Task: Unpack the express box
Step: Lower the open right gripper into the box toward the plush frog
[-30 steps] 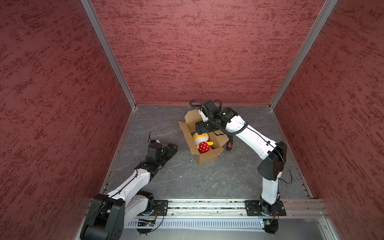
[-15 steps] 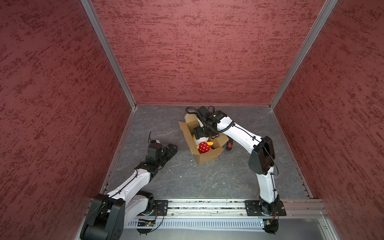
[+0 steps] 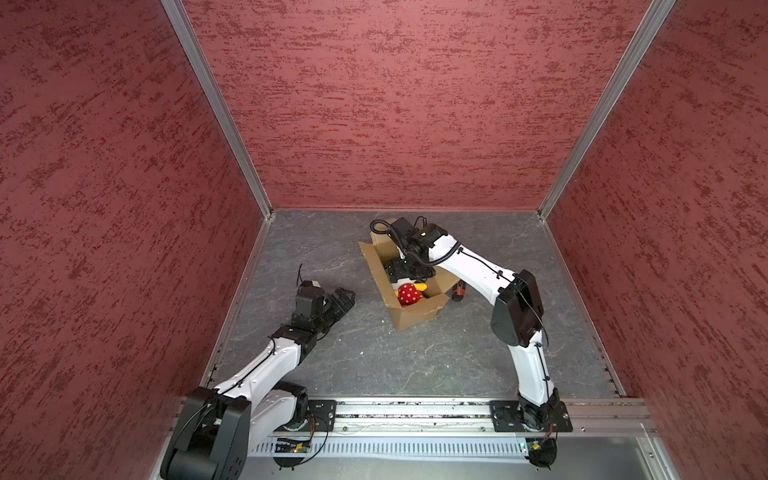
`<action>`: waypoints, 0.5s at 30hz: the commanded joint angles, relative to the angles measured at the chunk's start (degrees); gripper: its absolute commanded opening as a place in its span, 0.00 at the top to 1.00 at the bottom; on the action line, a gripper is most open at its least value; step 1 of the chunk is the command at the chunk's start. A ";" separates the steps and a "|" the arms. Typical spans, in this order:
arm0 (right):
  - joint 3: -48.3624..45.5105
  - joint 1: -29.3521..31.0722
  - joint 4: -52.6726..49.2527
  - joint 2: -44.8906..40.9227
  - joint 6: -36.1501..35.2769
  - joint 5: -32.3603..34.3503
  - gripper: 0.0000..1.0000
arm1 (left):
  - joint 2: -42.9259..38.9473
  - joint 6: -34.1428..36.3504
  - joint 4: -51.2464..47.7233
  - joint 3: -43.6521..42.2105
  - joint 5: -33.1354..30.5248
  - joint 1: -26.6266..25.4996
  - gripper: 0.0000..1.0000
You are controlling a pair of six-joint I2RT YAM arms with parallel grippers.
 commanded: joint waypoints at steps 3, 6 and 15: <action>0.82 0.49 -2.69 0.53 2.47 1.13 0.13 | 0.53 0.75 2.59 -1.15 -0.24 0.09 0.00; 0.75 0.75 -3.08 0.85 2.96 1.21 0.13 | 0.61 0.84 3.02 -1.18 -0.10 0.18 0.00; 0.01 1.53 -2.83 2.21 4.65 1.14 0.13 | 1.05 1.27 3.98 -1.23 1.13 0.51 0.00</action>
